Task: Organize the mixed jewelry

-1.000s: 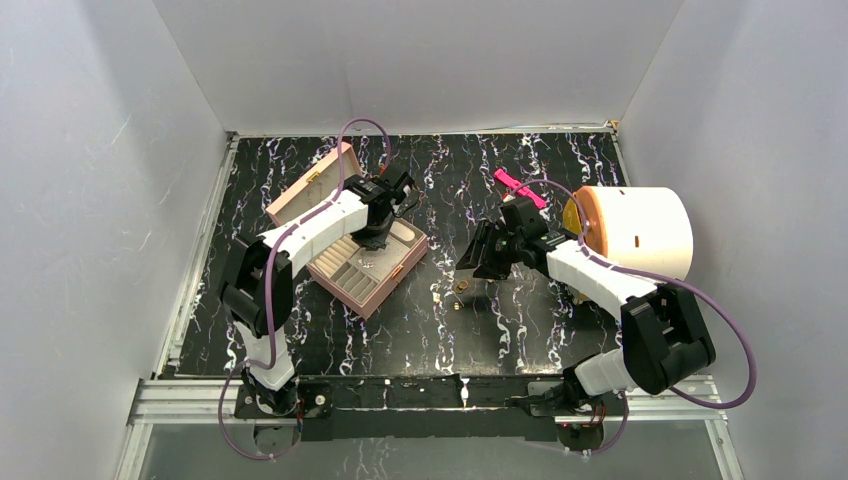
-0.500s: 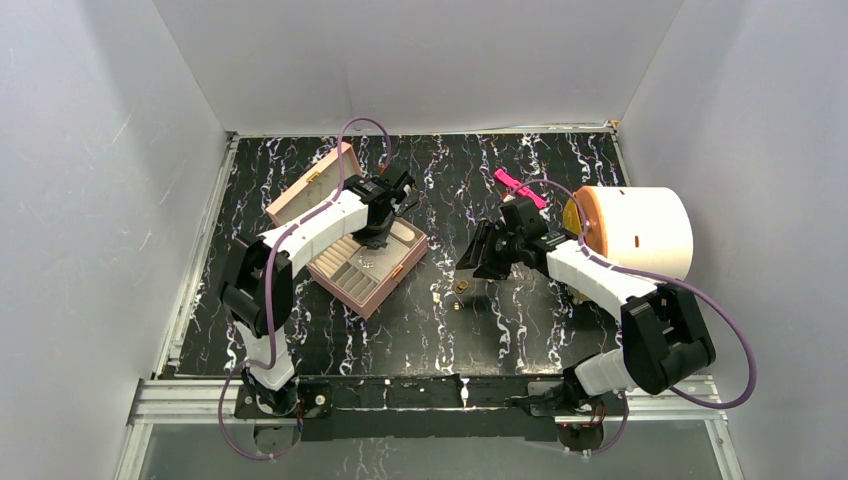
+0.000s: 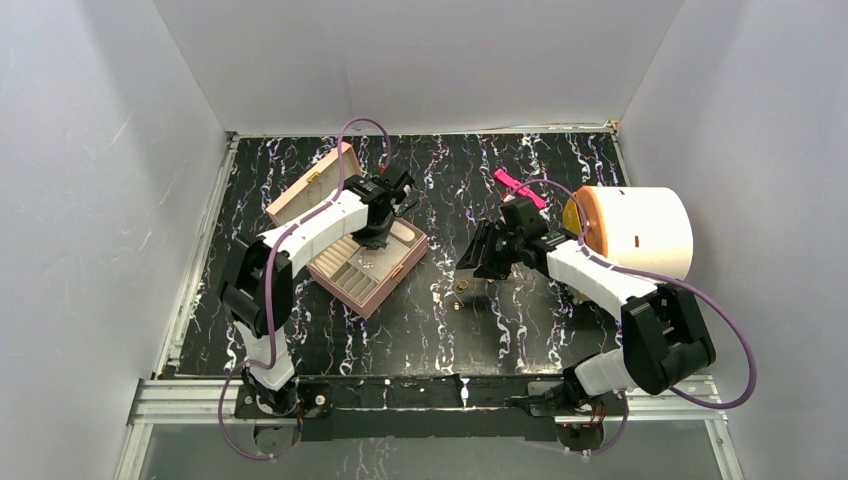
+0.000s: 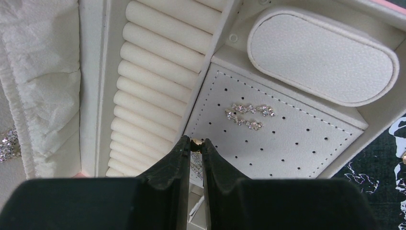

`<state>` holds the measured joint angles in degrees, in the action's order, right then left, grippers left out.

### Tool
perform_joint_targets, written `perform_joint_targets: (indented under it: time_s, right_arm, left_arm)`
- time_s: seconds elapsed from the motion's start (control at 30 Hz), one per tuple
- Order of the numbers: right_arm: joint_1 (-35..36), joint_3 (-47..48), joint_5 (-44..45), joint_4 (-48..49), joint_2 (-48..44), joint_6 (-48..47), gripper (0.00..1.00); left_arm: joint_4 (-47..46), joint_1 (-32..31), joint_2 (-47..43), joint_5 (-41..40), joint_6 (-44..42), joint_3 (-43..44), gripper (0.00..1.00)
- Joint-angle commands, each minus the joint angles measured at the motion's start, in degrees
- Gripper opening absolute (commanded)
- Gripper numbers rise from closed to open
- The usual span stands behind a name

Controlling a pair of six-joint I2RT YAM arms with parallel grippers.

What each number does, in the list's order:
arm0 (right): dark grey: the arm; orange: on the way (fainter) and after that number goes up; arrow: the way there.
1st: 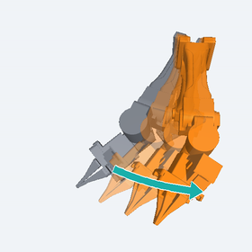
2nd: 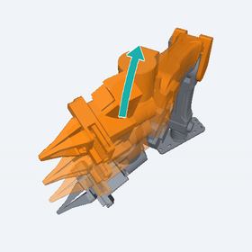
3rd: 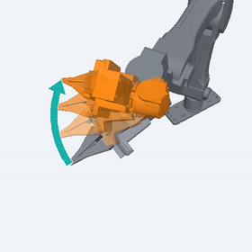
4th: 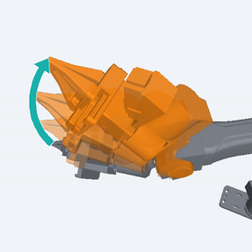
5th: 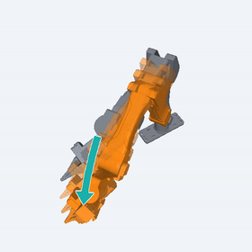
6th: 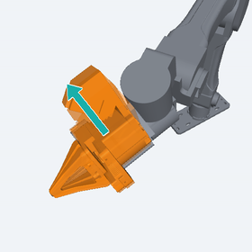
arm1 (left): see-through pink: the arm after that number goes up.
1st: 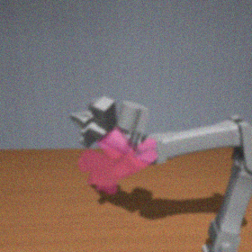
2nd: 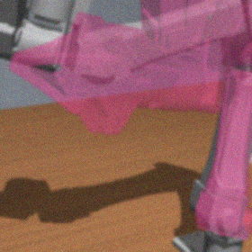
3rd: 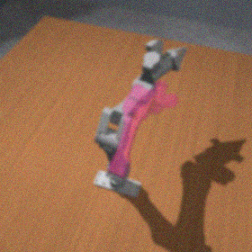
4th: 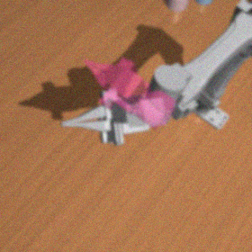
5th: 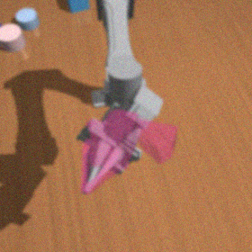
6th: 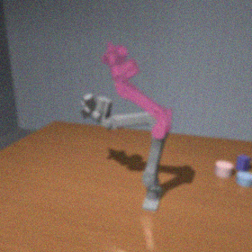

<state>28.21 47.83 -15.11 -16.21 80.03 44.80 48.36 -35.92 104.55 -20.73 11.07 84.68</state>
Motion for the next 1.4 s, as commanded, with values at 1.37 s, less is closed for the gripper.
perform_joint_targets:
  time_s: [1.37]
  right_arm:
    - [0.17,0.64,0.32,1.12,-3.12,-0.64,0.6]
  left_arm:
    - [-2.08,-0.2,-6.95,-5.01,4.71,-2.12,0.27]
